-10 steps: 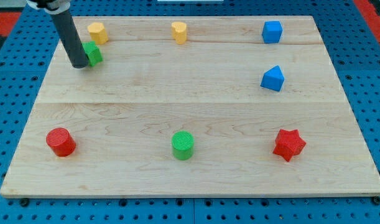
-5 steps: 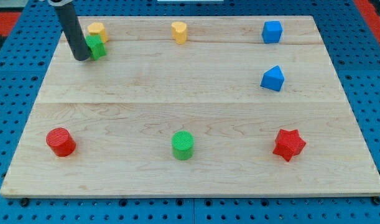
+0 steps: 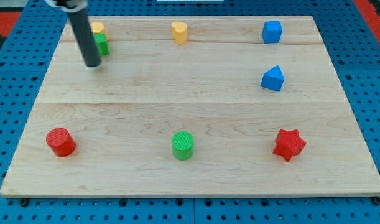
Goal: Drag the green star to the bottom right of the yellow hexagon
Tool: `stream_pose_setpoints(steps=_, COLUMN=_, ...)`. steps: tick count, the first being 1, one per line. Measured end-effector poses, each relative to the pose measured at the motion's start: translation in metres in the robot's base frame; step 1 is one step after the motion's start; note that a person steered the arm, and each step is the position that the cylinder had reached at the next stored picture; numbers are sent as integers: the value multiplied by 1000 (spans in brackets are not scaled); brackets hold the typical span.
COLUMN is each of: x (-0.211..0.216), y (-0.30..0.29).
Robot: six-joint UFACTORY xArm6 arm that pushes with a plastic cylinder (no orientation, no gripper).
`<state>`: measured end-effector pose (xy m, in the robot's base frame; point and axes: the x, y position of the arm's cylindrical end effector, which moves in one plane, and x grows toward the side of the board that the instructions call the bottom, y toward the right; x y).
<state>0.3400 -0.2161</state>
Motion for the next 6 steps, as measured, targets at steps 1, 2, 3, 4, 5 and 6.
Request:
stream_pose_setpoints(steps=1, x=-26, y=-33)
stream_pose_setpoints(steps=2, x=-35, y=-45)
stream_pose_setpoints(steps=3, x=-35, y=-45)
stream_pose_setpoints(steps=4, x=-35, y=-42)
stream_pose_setpoints(steps=5, x=-37, y=-33)
stream_pose_setpoints(steps=6, x=-48, y=-20)
